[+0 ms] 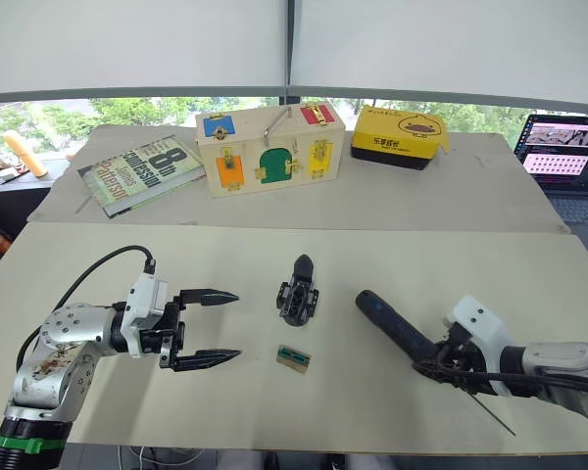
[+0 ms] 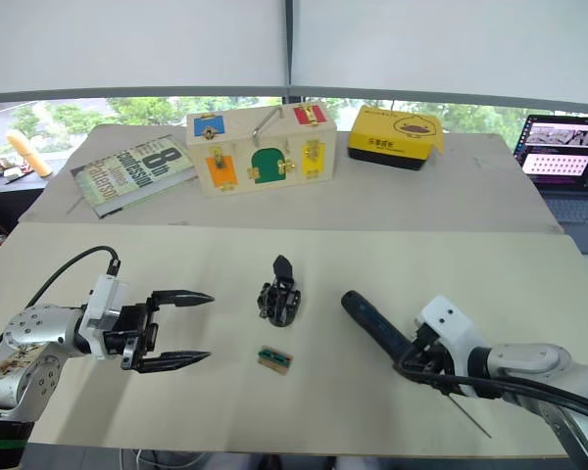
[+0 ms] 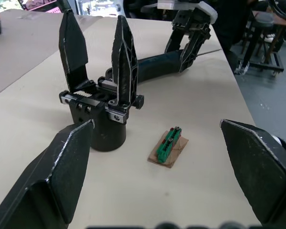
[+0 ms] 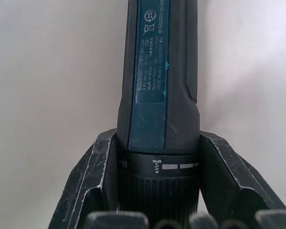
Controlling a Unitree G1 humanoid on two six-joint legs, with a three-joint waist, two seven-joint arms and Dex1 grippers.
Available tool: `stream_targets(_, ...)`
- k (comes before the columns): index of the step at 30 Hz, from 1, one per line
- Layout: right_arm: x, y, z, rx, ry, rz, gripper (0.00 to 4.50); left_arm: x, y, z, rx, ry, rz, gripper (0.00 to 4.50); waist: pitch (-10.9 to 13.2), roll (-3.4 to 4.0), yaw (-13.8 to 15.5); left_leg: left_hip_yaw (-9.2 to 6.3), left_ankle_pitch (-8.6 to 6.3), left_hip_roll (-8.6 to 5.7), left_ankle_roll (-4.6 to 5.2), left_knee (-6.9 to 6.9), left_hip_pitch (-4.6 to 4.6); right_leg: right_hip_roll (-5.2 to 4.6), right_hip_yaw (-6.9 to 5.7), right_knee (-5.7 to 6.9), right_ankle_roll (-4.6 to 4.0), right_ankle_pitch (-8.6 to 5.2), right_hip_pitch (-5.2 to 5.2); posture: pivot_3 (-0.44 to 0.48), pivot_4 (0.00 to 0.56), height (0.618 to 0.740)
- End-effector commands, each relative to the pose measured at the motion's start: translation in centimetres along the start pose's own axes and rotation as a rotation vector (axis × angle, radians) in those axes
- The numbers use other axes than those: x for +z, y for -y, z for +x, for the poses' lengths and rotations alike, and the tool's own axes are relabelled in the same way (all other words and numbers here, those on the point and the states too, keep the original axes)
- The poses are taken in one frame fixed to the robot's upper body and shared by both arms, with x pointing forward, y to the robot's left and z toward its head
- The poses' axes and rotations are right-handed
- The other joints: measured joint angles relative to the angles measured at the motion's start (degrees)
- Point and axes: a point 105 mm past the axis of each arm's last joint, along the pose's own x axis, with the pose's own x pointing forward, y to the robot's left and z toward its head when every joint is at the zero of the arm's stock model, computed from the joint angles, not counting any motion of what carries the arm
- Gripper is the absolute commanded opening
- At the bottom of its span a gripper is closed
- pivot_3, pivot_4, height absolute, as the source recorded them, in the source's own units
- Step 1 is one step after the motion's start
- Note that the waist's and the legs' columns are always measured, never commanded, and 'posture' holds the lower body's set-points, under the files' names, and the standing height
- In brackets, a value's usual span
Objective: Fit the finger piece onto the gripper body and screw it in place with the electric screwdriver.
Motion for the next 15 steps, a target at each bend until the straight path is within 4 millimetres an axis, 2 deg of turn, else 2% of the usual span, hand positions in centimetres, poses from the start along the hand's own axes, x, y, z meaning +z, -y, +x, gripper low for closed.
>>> stream_targets(1, 0.5, 0.1, -0.1, 0.034, 0.029, 0.003, 2.97, 0.8, 0.1, 0.3, -0.010, 0.013, 0.047, 4.50, 0.00, 0.00, -0.04, 0.00, 0.01, 0.04, -0.02, 0.00, 0.02, 0.04, 0.02, 0.01, -0.01, 0.00, 0.02, 0.000, 0.150, 0.740)
stream_targets(5, 1.0, 0.5, -0.8, 0.037, 0.013, -0.039, 4.36, 0.7, 0.0, 0.3, -0.014, 0.000, 0.070, 4.50, -0.01, -0.01, -0.03, -0.01, 0.02, 0.06, -0.03, 0.02, 0.03, 0.03, 0.10, 0.02, -0.02, 0.00, 0.04, 0.000, 0.150, 0.740)
stream_targets(6, 1.2, 0.5, -1.1, 0.041, 0.012, -0.041, 4.48, 0.6, 0.0, 0.3, -0.014, -0.001, 0.071, 4.50, 0.00, -0.01, -0.03, 0.01, 0.02, 0.04, -0.02, 0.03, 0.03, 0.01, 0.11, 0.02, -0.02, 0.01, 0.04, 0.000, 0.150, 0.740)
stream_targets(12, 3.8, 0.5, -3.9, 0.079, -0.038, -0.107, 4.48, 0.1, 0.1, 0.1, -0.033, -0.027, 0.041, 4.50, 0.00, -0.01, -0.02, -0.07, 0.01, 0.07, -0.01, 0.03, -0.01, -0.01, 0.16, -0.01, -0.05, 0.01, 0.01, 0.000, 0.150, 0.740)
stream_targets(15, 3.5, 0.1, -5.0, 0.108, -0.179, -0.092, 4.48, -0.1, 0.2, 0.0, -0.058, -0.057, 0.041, 4.50, 0.00, 0.00, -0.04, -0.13, 0.01, 0.08, -0.01, 0.01, -0.04, -0.01, 0.15, -0.01, -0.09, -0.01, -0.02, 0.000, 0.150, 0.740)
